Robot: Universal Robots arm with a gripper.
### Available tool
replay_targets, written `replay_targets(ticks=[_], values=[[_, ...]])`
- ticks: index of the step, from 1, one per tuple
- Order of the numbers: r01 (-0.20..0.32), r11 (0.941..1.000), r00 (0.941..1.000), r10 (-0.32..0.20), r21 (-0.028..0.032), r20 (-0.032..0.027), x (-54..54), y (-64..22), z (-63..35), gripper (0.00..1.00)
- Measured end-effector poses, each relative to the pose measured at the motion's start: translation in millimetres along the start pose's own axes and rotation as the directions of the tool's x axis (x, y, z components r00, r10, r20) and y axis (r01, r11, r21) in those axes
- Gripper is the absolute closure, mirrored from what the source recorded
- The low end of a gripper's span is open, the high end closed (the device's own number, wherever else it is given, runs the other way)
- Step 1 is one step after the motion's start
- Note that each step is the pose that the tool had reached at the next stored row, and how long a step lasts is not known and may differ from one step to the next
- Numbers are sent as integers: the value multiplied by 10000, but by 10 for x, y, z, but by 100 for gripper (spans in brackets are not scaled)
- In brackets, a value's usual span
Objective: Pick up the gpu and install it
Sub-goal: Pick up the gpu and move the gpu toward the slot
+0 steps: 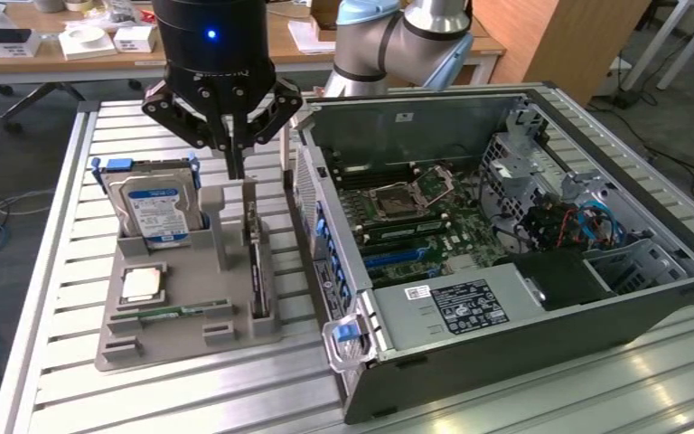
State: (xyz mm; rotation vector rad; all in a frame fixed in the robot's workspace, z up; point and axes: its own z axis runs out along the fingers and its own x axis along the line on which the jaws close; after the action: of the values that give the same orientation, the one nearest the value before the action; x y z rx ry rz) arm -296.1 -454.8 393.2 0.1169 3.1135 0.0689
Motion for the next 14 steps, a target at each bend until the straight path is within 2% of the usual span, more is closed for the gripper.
replay_targets(ticks=[2, 3, 5, 8, 9, 14], values=[[0, 10000, 10000, 0, 0, 1, 0, 0, 0, 77], [0, 10000, 10000, 0, 0, 0, 0, 0, 0, 77], [0, 10000, 10000, 0, 0, 1, 0, 0, 0, 65], [0, 10000, 10000, 0, 0, 1, 0, 0, 0, 59], [0, 10000, 10000, 0, 0, 1, 0, 0, 0, 53], [0, 10000, 10000, 0, 0, 0, 0, 0, 0, 53]])
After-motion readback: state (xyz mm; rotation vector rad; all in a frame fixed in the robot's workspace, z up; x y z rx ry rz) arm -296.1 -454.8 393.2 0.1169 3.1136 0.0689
